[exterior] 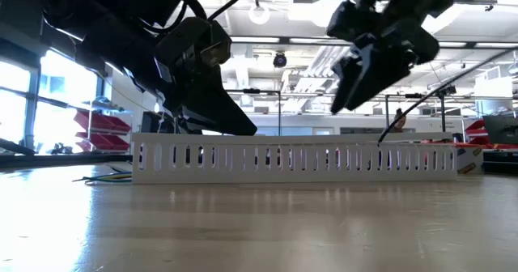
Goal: Ziptie cables
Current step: Close the white cable duct
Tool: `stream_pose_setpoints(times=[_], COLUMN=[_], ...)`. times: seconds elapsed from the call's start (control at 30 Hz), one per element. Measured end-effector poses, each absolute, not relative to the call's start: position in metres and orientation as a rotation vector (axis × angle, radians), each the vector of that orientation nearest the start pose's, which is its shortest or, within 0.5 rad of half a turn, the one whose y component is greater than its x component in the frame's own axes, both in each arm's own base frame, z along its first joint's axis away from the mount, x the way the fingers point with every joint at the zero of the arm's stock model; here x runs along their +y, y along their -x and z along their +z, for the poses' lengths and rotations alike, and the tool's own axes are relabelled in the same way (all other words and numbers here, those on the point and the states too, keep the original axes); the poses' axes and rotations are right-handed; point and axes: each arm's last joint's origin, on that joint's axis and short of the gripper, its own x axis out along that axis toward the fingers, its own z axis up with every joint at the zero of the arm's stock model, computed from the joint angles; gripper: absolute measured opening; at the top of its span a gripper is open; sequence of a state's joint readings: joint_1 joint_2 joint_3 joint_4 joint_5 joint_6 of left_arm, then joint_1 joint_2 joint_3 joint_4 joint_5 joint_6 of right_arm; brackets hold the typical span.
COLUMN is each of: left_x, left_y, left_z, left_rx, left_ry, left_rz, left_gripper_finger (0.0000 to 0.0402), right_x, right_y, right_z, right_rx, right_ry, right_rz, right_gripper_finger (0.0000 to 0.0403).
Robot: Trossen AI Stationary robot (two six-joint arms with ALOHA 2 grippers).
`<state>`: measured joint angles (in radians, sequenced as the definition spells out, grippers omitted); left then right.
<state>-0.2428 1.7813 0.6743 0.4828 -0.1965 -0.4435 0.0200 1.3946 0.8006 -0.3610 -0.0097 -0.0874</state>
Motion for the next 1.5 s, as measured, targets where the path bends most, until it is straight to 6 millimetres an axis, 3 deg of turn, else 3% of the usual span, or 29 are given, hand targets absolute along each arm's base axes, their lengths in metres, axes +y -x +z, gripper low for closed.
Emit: stream_pose_setpoints(times=[0.17, 0.27, 0.53, 0.73, 0.9, 1.13, 1.27, 1.5], left_x=[-0.071, -0.070, -0.069, -0.068, -0.069, -0.069, -0.069, -0.070], left_y=[-0.308, -0.306, -0.298, -0.298, -0.299, -0.303, -0.303, -0.304], left_z=[0.114, 0.122, 0.166, 0.171, 0.165, 0.156, 0.156, 0.156], left_rx=[0.604, 0.591, 0.477, 0.448, 0.467, 0.478, 0.478, 0.474], left_ry=[0.294, 0.290, 0.269, 0.252, 0.245, 0.247, 0.250, 0.247], left_rz=[0.089, 0.079, 0.037, 0.027, 0.032, 0.038, 0.038, 0.028], left_gripper_finger=[0.0000, 0.0000, 0.0000, 0.0000, 0.0000, 0.0000, 0.0000, 0.0000], right_x=[0.001, 0.006, 0.026, 0.033, 0.028, 0.032, 0.036, 0.037], right_y=[-0.244, -0.238, -0.250, -0.259, -0.261, -0.285, -0.303, -0.321], right_z=[0.179, 0.177, 0.197, 0.199, 0.197, 0.186, 0.173, 0.169], right_rx=[0.935, 0.919, 0.756, 0.661, 0.780, 0.987, 1.123, 1.280], right_ry=[-0.030, -0.046, -0.021, 0.043, 0.189, 0.263, 0.308, 0.340], right_rz=[0.052, 0.111, 0.204, 0.187, 0.057, 0.137, 0.169, 0.139], right_gripper_finger=[0.0194, 0.0193, 0.0193, 0.0199, 0.0254, 0.0341, 0.0356, 0.0357])
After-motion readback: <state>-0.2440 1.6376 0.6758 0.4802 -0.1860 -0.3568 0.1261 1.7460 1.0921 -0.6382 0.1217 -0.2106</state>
